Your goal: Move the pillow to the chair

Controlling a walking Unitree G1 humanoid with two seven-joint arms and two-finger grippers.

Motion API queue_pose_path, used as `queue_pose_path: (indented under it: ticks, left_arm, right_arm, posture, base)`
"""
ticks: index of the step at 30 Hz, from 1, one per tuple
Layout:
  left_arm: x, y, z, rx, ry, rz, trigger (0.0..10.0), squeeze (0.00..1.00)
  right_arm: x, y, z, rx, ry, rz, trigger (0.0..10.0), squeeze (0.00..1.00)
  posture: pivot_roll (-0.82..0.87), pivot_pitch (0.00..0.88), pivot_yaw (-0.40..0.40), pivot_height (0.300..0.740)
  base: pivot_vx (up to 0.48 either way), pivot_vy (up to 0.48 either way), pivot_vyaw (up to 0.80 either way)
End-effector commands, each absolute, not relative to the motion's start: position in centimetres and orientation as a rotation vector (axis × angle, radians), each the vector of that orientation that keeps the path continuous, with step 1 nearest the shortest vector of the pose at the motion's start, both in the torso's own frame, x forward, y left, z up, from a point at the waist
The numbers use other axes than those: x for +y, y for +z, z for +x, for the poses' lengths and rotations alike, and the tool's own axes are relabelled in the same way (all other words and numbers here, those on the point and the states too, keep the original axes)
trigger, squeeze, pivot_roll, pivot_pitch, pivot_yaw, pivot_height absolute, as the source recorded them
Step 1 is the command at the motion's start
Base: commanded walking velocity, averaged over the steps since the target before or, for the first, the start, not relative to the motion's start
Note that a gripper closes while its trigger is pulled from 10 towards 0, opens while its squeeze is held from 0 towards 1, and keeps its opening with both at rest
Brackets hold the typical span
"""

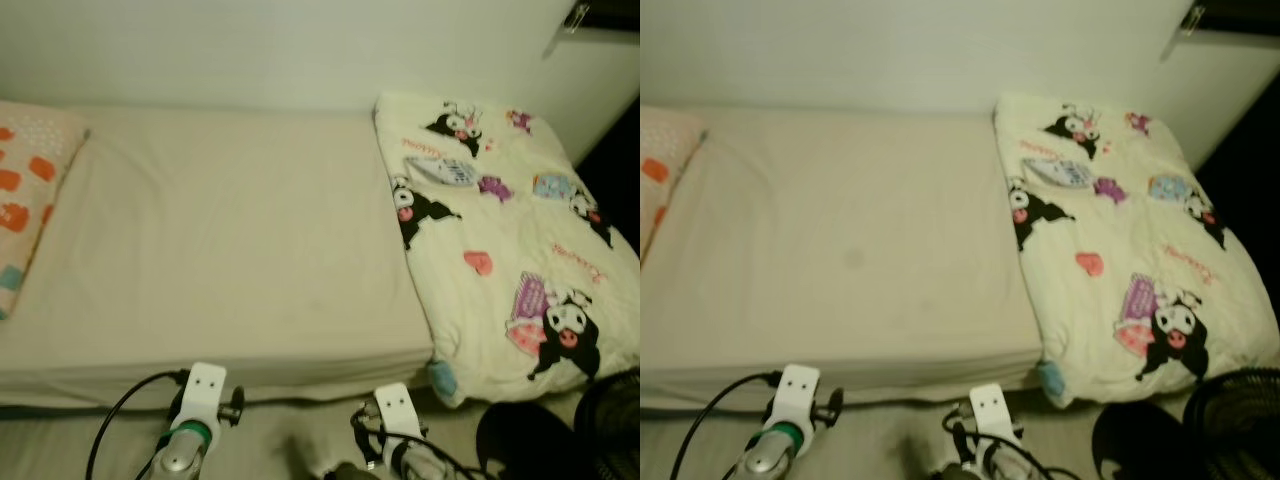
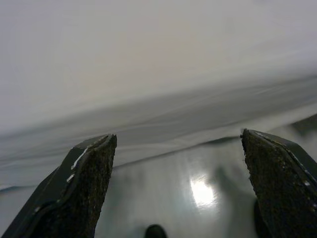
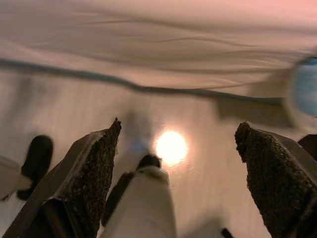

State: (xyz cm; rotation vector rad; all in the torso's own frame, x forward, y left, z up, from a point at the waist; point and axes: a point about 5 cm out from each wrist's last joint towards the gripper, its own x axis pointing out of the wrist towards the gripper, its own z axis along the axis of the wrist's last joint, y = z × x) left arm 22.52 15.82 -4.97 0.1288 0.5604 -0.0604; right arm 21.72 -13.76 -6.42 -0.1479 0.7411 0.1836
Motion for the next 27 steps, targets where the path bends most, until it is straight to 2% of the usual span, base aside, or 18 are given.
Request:
queue_pose_path:
  ticks: [1,3,20,27]
  left_arm:
    - [15.37,-5.22,22.35,0.581,-0.035,0.084,10.0,0.00]
    - [15.64,-5.16,22.43,0.578,-0.006,0.057,10.0,0.00]
    - [16.20,-5.00,22.58,0.561,0.023,0.074,10.0,0.00]
    - [16.36,-4.93,22.45,0.541,0.010,0.146,10.0,0.00]
  right_arm:
    - [-14.56,-6.97,20.85,0.776,0.167,-0.154,10.0,0.00]
    - [-14.55,-6.98,20.84,0.776,0.168,-0.155,10.0,0.00]
    - [-14.59,-7.08,20.64,0.779,0.180,-0.170,10.0,0.00]
    - [-14.43,-7.18,20.48,0.783,0.187,-0.170,10.0,0.00]
  posture:
    - [0.03,0.053,-0.013,0.740]
    - [0.03,0.053,-0.013,0.740]
    - [0.03,0.042,-0.015,0.740]
    - [0.03,0.045,-0.014,0.740]
  base:
    - [0.000,0.000,0.00]
    - [0.000,0.000,0.00]
    - [0.000,0.475,0.00]
    - [0.000,0.000,0.00]
